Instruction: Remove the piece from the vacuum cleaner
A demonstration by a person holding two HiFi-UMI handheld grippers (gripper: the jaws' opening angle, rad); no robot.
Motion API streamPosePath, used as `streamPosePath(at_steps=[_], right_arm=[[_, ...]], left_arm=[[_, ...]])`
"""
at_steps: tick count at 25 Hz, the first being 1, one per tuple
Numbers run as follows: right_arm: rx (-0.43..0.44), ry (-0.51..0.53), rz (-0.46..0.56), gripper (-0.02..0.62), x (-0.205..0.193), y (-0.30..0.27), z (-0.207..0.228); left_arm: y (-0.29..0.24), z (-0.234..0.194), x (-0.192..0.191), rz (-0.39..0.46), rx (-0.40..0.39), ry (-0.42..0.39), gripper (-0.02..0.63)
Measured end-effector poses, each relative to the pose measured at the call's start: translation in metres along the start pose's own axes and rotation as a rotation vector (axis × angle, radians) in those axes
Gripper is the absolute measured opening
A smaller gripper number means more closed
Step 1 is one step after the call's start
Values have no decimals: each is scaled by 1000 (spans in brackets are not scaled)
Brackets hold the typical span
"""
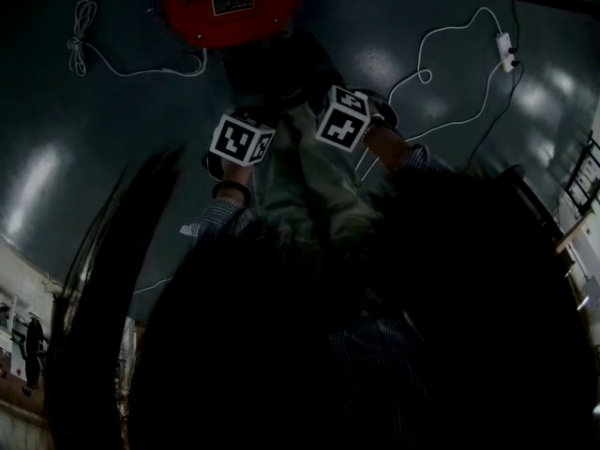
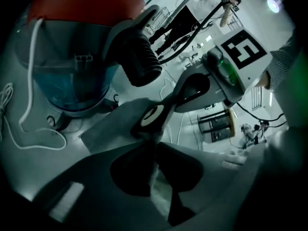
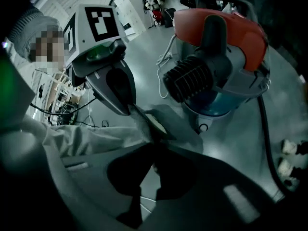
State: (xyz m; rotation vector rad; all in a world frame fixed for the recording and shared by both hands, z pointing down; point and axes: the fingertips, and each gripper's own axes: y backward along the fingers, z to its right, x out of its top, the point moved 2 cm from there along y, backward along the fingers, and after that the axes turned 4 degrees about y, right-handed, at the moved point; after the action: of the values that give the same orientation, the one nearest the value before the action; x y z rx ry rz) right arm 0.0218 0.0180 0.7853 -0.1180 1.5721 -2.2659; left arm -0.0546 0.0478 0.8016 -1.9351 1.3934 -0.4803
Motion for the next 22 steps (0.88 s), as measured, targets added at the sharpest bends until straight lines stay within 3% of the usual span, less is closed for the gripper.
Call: streamPosePath(at_steps=[4, 12, 19, 22], right_arm=[[30, -70, 53, 17, -10, 7, -12], [23, -107, 105, 17, 15, 64, -9], [-23, -60, 161, 17, 36, 162, -28], [-39, -104, 231, 17, 47, 215, -41]], left_arm=[[5, 13, -12, 89, -38, 102, 43], [54, 36, 20, 161, -54, 90, 43], [131, 95, 54, 223, -49, 40, 42], [173, 130, 68, 269, -58, 23, 42]])
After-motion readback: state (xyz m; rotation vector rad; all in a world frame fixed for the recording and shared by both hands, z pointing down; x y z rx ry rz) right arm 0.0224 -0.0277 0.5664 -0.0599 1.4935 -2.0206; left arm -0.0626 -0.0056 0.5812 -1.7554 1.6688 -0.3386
